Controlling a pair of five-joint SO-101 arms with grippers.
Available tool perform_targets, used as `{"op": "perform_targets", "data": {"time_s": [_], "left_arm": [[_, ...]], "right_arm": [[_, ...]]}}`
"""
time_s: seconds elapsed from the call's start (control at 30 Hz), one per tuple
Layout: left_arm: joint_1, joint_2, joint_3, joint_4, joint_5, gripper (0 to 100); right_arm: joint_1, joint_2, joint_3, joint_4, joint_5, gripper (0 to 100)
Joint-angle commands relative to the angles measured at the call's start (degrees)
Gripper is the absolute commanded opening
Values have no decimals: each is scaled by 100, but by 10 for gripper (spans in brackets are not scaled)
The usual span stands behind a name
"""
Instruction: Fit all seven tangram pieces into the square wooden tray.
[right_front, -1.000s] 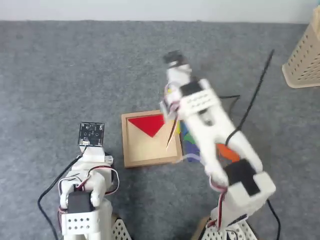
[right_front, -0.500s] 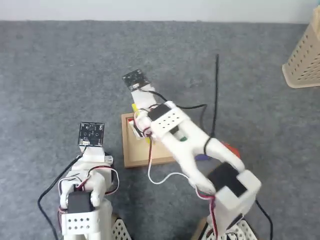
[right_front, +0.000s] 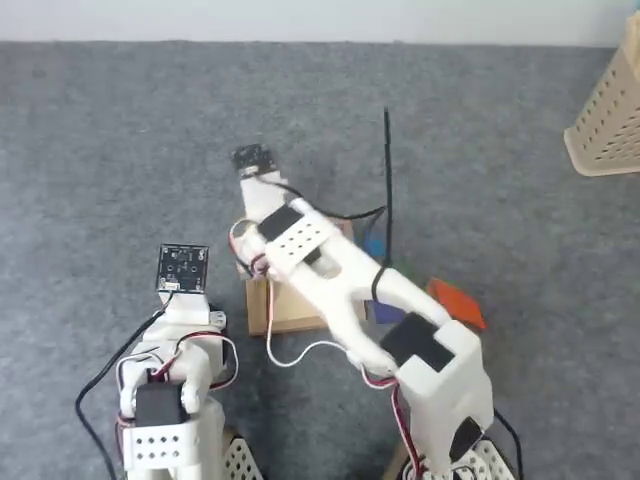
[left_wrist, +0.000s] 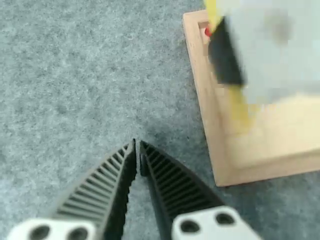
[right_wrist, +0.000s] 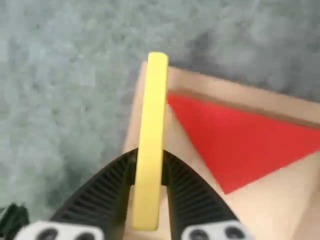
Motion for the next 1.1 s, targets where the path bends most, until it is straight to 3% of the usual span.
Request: {"op": "perform_targets", "data": {"time_s": [0.0,0.1,0.27,0.33,0.7,0.93,1.07], "left_arm": [[-202,-88,-66,26,53,12],[-193,-88,-66,26,53,12],[-193,-88,-66,26,53,12],[-193,-88,-66,26,53,12],[-193,-88,-66,26,53,12],[-193,-88,-66,26,53,12],[-193,-88,-66,26,53,12]], "right_arm": [[-40,-13,-440,48,-88,6],[-57,119,-536,92,-88,28],[-31,268,-563,242,-88,220],[-31,242,-563,268,-88,249],[338,-277,-554,760,-35,223],[356,-980,-536,1314,352,223],[611,-1200,-536,1578,1090,223]]}}
